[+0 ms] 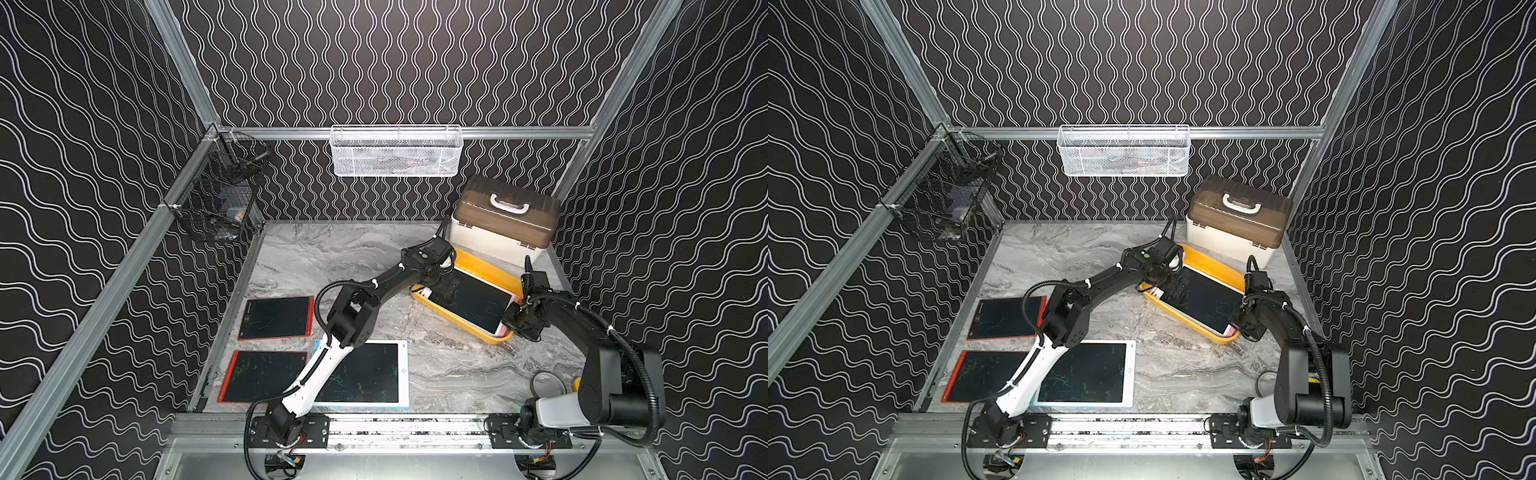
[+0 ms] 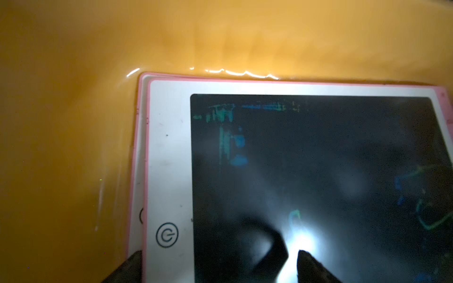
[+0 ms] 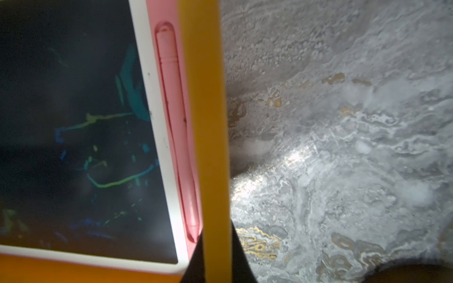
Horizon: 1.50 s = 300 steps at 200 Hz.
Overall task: Take out the writing tablet from the storage box
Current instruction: Pick up the writing tablet from the storage box.
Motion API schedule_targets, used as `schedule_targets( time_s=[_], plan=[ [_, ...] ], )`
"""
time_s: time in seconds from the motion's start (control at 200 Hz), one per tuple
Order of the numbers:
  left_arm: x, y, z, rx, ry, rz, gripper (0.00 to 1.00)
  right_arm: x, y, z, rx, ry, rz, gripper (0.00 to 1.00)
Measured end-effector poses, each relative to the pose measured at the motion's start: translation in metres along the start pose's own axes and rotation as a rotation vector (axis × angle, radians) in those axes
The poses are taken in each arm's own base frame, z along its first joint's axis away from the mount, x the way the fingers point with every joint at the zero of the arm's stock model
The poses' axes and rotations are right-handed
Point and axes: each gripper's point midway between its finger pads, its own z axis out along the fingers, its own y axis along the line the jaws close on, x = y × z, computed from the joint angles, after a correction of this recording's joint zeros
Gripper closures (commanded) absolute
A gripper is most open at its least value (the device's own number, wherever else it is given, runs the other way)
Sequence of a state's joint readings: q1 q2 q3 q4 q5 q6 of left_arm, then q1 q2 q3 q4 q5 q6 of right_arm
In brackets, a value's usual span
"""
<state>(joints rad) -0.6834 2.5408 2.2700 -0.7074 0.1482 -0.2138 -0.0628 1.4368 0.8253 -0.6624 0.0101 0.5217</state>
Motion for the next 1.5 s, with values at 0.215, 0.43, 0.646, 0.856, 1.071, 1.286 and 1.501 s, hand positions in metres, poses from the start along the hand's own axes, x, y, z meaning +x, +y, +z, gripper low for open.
schedule_targets(
  time_s=[0.215, 0.43, 0.646, 0.856, 1.071, 1.286, 1.501],
  plan=[
    [-0.007, -0.015, -0.003, 0.092, -0.019, -0.049, 0.01, -0.001, -0.01, -0.001, 0.047, -0.009, -0.004, 0.89],
    [-0.009, -0.019, -0.008, 0.119, -0.019, -0.085, 0.01, -0.001, -0.012, -0.001, 0.063, -0.008, -0.008, 0.89],
    [-0.011, -0.022, -0.014, 0.135, -0.021, -0.095, 0.01, 0.0, -0.015, -0.002, 0.068, -0.015, -0.007, 0.89],
    [-0.013, -0.027, -0.031, 0.146, -0.033, -0.091, 0.04, 0.002, -0.016, -0.004, 0.069, -0.018, -0.007, 0.88],
    [-0.032, -0.043, -0.074, 0.189, -0.098, -0.075, 0.13, 0.004, -0.018, -0.003, 0.074, -0.017, -0.007, 0.88],
    [-0.034, -0.08, -0.099, 0.34, -0.095, -0.063, 0.22, 0.003, -0.016, -0.002, 0.068, -0.016, -0.003, 0.88],
    [-0.03, -0.092, -0.104, 0.422, -0.063, -0.081, 0.31, 0.002, -0.016, -0.001, 0.065, -0.016, -0.003, 0.87]
  ],
)
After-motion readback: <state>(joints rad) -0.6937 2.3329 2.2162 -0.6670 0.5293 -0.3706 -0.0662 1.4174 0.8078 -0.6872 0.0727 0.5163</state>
